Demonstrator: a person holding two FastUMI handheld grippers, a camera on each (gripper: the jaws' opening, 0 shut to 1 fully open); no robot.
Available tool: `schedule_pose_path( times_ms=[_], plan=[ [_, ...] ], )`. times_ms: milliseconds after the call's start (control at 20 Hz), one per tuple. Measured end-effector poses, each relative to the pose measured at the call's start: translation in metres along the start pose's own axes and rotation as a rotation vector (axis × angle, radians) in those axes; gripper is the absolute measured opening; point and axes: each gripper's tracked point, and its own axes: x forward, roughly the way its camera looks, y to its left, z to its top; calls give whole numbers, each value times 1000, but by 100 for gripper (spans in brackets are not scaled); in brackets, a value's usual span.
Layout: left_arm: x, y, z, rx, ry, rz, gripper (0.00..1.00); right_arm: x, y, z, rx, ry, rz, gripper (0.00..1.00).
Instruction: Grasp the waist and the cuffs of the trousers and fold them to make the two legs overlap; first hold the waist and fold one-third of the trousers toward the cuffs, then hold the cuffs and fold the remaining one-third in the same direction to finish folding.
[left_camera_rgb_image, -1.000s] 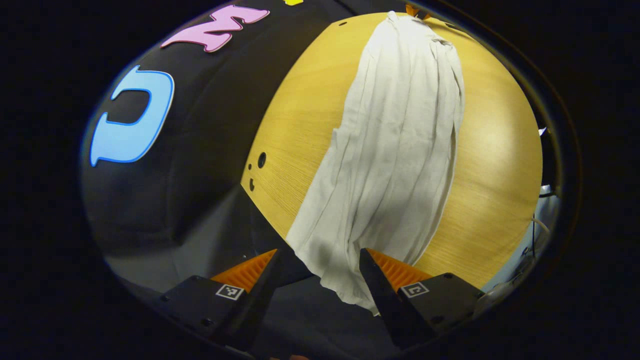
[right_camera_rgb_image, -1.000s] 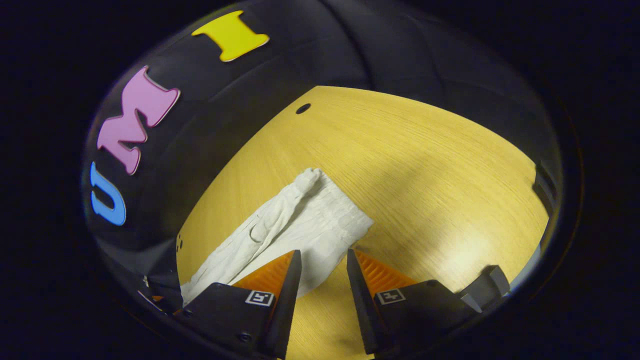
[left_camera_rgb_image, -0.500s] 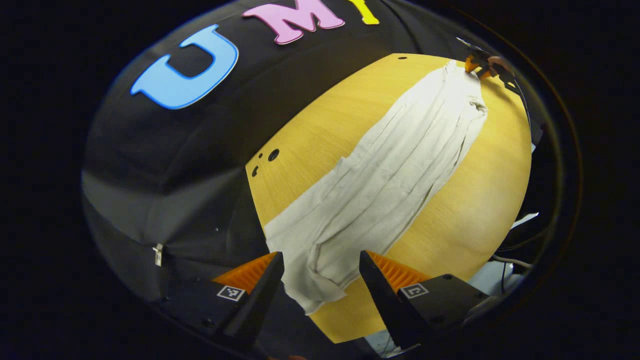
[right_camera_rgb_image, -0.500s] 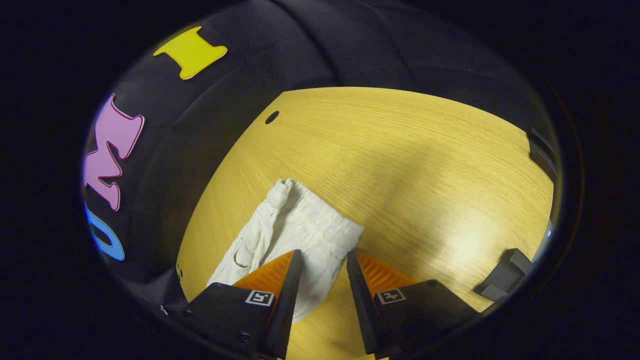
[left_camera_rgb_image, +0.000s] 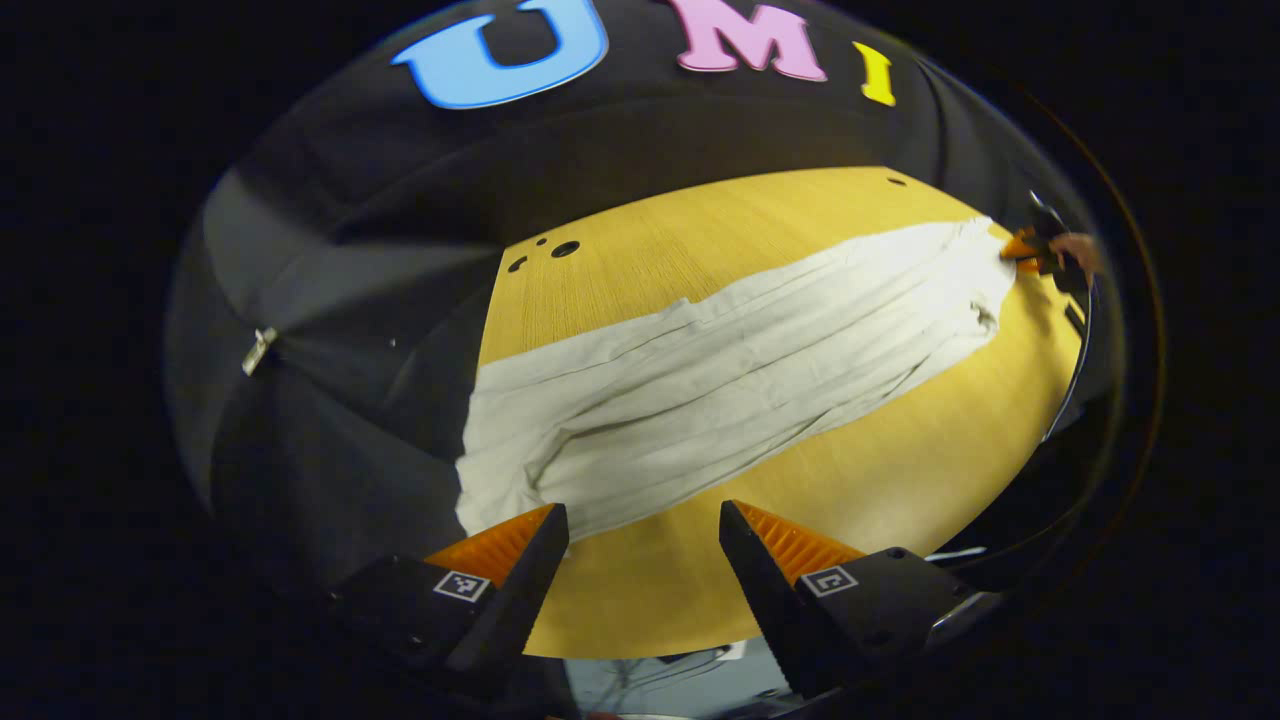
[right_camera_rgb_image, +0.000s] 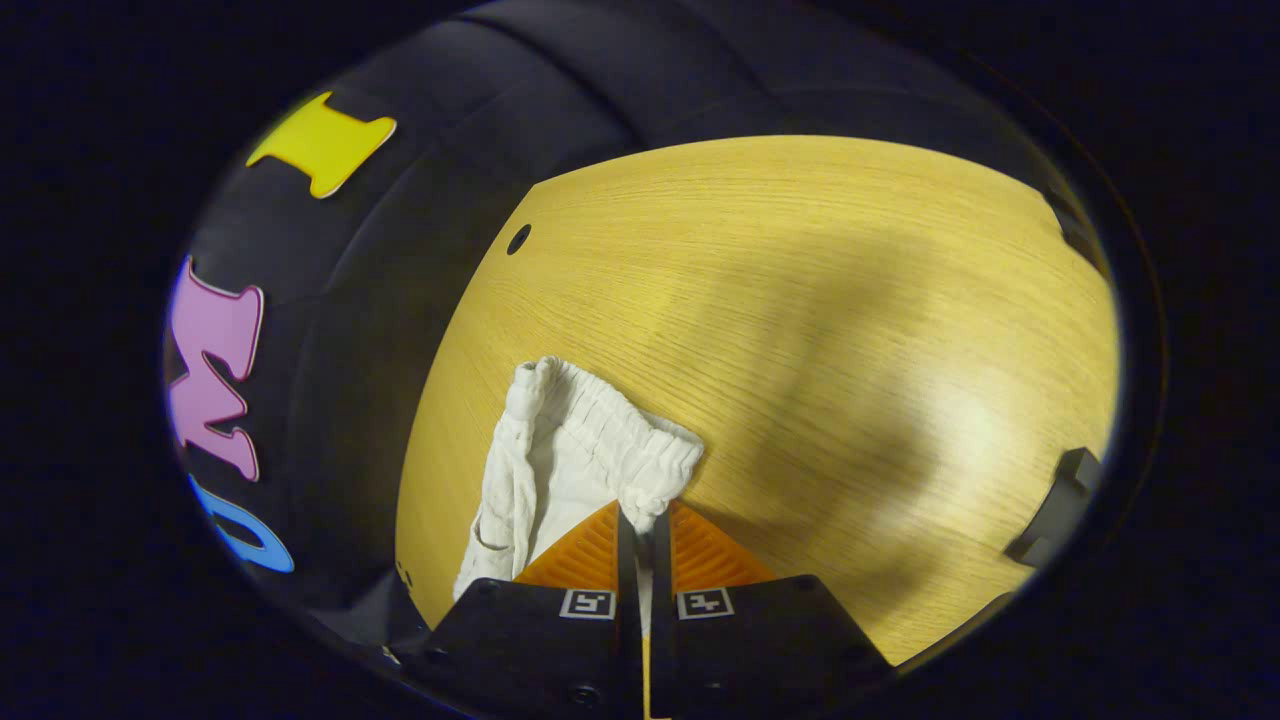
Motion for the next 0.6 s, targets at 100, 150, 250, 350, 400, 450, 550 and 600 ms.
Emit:
schedule_pose_path(
  times_ms=[100, 150, 250, 350, 400, 450, 550, 600],
  plan=[
    [2, -18, -6, -169, 1, -48, 97, 1, -1, 0, 19, -13, 11, 7],
    [2, -26, -9, -275, 0, -78, 97, 1, 0, 0, -3, -18, 7, 8],
    [2, -34, -14, -490, 1, -133, 96, -1, 3, 1, -54, -16, 6, 7],
    [5, -33, -20, -642, -2, -155, 97, -6, 6, 3, -88, -17, 8, 8],
    [4, -28, -23, -705, -4, -156, 95, -8, 8, 5, -101, -21, 13, 7],
    [5, -24, -26, -764, -1, -159, 96, -12, 8, 5, -105, -22, 18, 7],
    [11, -18, -28, -870, -4, -160, 96, -13, 9, 5, -118, -21, 25, 7],
    [15, -18, -28, -915, -13, -157, 96, -12, 10, 4, -132, -19, 27, 7]
  ],
)
